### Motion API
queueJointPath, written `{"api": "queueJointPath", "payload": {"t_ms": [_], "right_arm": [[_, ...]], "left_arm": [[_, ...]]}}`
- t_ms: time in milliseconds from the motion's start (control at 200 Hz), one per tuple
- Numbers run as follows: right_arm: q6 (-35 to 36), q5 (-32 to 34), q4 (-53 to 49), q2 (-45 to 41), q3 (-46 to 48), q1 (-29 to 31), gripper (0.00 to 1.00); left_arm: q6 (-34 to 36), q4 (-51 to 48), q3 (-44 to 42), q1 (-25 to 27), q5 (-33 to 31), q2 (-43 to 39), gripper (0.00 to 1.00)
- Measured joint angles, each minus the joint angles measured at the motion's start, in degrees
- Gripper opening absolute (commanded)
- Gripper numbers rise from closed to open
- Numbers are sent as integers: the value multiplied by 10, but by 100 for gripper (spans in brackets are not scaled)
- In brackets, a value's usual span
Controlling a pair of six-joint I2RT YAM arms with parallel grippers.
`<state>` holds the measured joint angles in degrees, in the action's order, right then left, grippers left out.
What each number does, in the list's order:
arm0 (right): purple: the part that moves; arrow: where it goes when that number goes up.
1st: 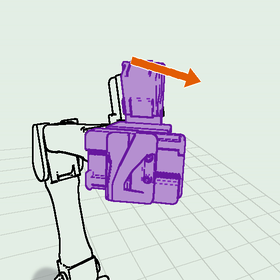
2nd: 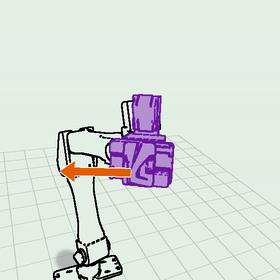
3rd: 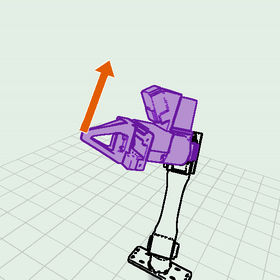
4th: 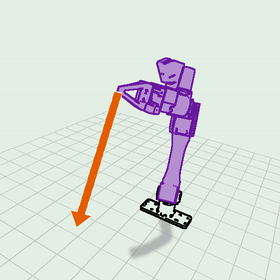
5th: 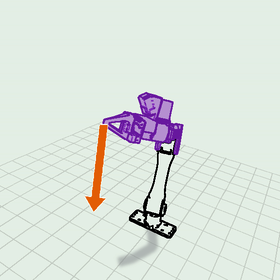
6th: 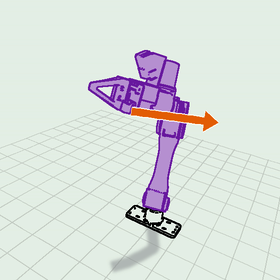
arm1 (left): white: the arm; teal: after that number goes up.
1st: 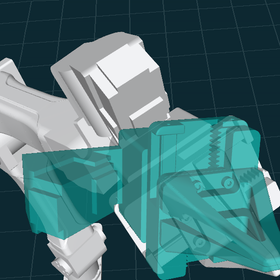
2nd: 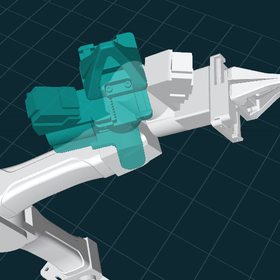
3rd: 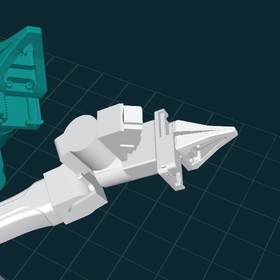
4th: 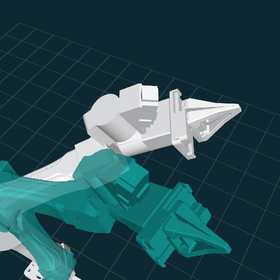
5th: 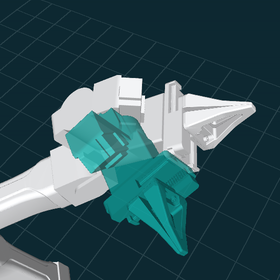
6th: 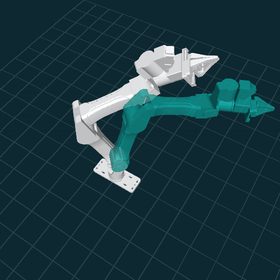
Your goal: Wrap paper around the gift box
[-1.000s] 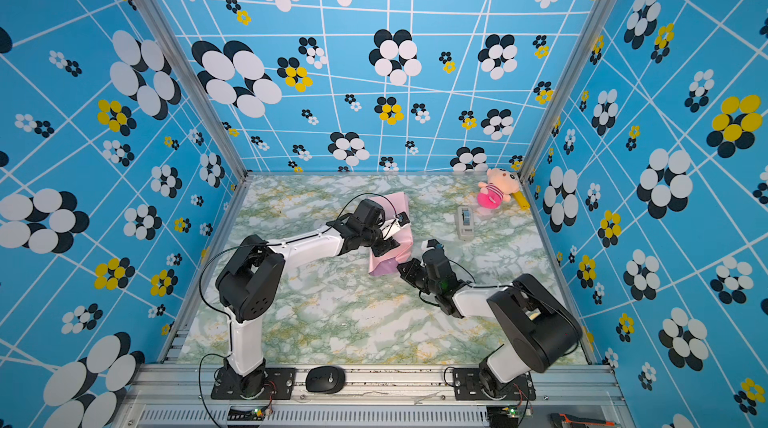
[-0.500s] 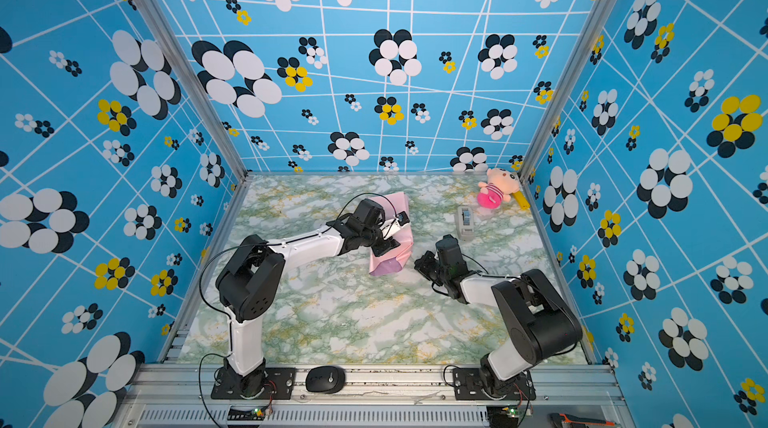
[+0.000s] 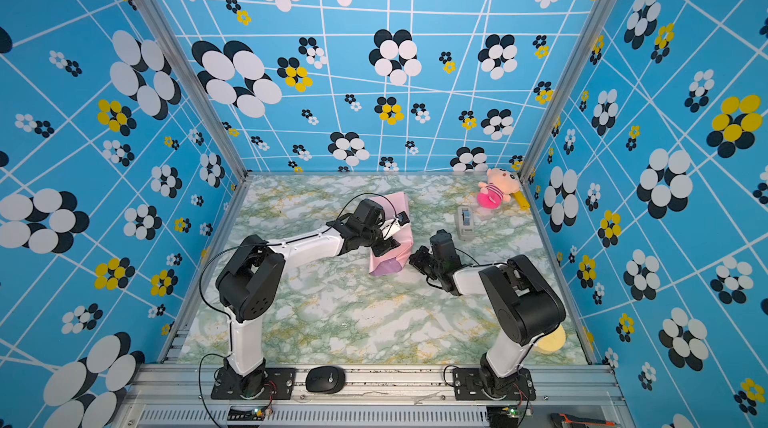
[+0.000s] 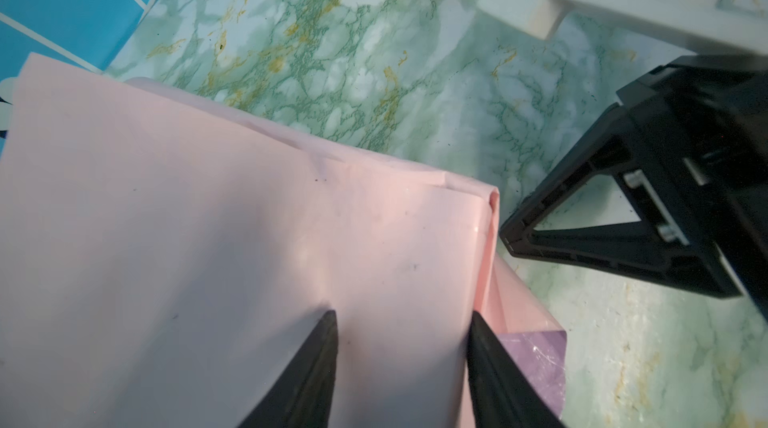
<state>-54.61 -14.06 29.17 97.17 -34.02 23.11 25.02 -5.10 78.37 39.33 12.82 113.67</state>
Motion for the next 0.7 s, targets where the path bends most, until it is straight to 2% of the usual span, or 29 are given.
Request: {"api": "queueJointPath", "payload": {"t_ms": [700], "right_arm": [[-1,-2,38,41,-9,5,0]], "left_arm": [[-1,0,0,0,0,0,50]]}}
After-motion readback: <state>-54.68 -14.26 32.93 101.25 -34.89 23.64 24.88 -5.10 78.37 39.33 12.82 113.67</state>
